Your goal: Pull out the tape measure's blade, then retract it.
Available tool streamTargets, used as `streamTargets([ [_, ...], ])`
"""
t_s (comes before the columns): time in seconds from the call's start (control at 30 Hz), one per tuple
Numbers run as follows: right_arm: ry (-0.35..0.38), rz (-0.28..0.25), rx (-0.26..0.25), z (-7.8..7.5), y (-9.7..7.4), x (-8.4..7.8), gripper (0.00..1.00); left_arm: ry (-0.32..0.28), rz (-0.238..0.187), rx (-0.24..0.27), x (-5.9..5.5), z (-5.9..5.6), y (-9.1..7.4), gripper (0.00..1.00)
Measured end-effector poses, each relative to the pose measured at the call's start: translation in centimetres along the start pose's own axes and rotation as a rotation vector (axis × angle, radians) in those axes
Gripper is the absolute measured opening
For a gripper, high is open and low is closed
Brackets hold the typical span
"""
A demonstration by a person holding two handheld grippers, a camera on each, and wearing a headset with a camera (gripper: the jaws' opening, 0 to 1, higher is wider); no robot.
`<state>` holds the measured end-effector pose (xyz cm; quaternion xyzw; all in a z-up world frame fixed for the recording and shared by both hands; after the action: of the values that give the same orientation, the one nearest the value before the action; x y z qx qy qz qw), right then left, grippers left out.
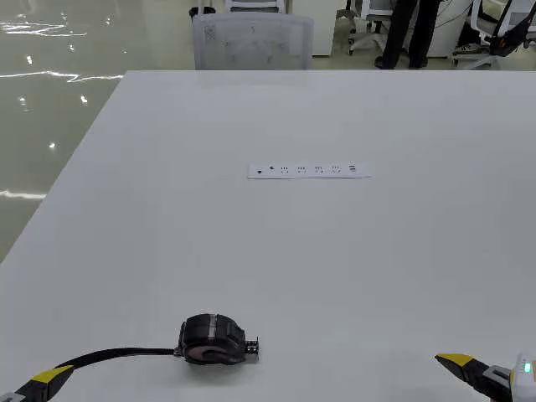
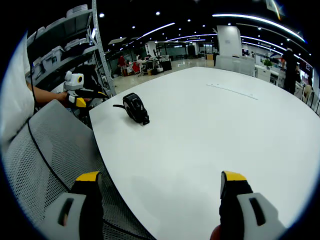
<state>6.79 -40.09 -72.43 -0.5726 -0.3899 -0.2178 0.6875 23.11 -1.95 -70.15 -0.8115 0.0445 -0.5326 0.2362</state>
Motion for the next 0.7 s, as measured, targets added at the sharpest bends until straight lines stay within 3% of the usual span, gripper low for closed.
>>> streamTargets([
  [0.7, 0.0, 0.001, -0.001, -0.13, -0.13, -0.07, 1.0, -0.002, -0.001, 0.001, 0.03, 0.11, -0.04, 0.97],
])
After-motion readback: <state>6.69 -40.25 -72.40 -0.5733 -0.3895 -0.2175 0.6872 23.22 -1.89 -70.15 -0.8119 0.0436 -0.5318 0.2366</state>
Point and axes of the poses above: the centre of the closed fingertips' face, and the gripper's own axes: y roughly forward along the fingers, z roughly to its left, x roughly out of its top, the point moved 6 cm from there along -y, roughly backward along the fingers, and after that the axes turned 11 degrees about -x, right-handed, at the moved point
